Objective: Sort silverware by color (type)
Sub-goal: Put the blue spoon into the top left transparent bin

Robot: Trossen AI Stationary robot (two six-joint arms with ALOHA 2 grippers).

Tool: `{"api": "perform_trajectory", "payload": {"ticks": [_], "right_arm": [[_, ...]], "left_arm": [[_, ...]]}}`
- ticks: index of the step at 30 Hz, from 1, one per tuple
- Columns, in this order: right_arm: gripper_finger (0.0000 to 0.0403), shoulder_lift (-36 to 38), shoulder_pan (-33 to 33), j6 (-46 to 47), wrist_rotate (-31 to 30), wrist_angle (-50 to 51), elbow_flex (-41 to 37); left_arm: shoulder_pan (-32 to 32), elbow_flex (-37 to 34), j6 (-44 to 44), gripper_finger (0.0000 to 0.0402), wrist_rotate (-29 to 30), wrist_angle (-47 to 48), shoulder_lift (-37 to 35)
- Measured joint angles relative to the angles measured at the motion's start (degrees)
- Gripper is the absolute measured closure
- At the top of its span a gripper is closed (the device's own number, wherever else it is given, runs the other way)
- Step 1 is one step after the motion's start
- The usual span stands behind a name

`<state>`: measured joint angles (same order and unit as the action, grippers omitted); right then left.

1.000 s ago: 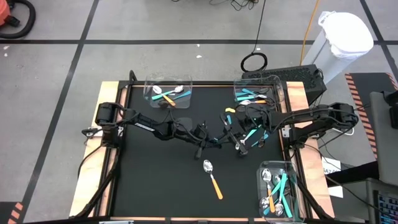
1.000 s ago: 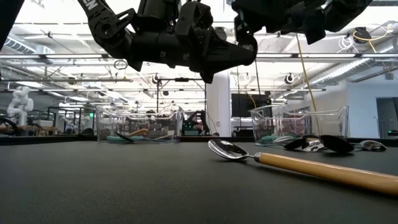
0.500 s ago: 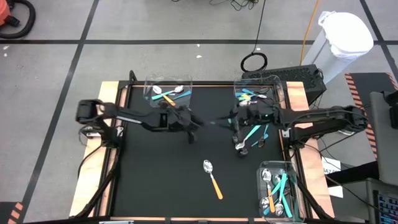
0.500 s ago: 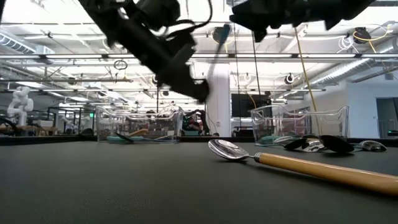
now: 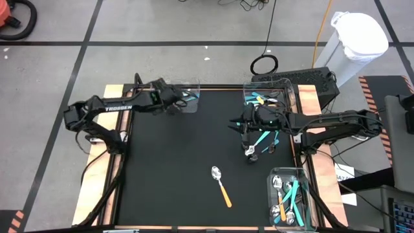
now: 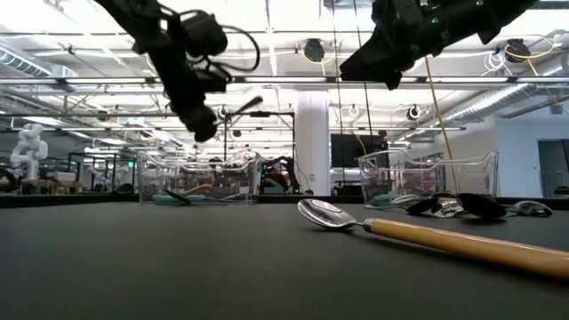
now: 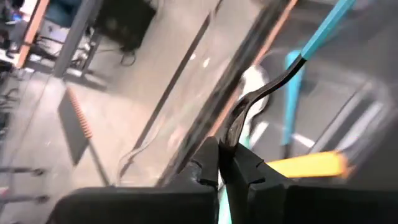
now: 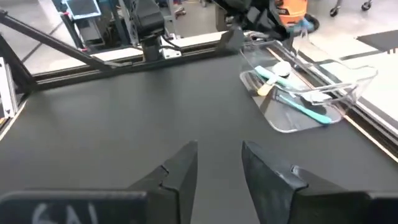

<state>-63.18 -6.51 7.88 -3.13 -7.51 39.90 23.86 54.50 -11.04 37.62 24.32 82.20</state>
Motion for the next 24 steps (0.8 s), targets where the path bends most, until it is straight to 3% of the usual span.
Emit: {"api": "perform_trajectory", "payload": {"ticks": [7, 17, 24], "right_arm": [[0.0276, -0.17, 1.0, -0.34, 0.09, 0.03, 0.0], [0.0276, -0.5, 0.97, 0.47, 0.08, 3.96, 0.0], [0.0277, -0.5, 0.47, 6.36, -9.02, 12.18, 0.0]], "left_arm": [[7.16, -0.39, -2.83, 0.0327, 0.62, 0.38, 1.32], [6.77, -0.31, 4.71, 0.0219, -3.43, 0.61, 1.34], [4.13, -0.31, 7.94, 0.0203, -7.9, -0.42, 1.34]]}}
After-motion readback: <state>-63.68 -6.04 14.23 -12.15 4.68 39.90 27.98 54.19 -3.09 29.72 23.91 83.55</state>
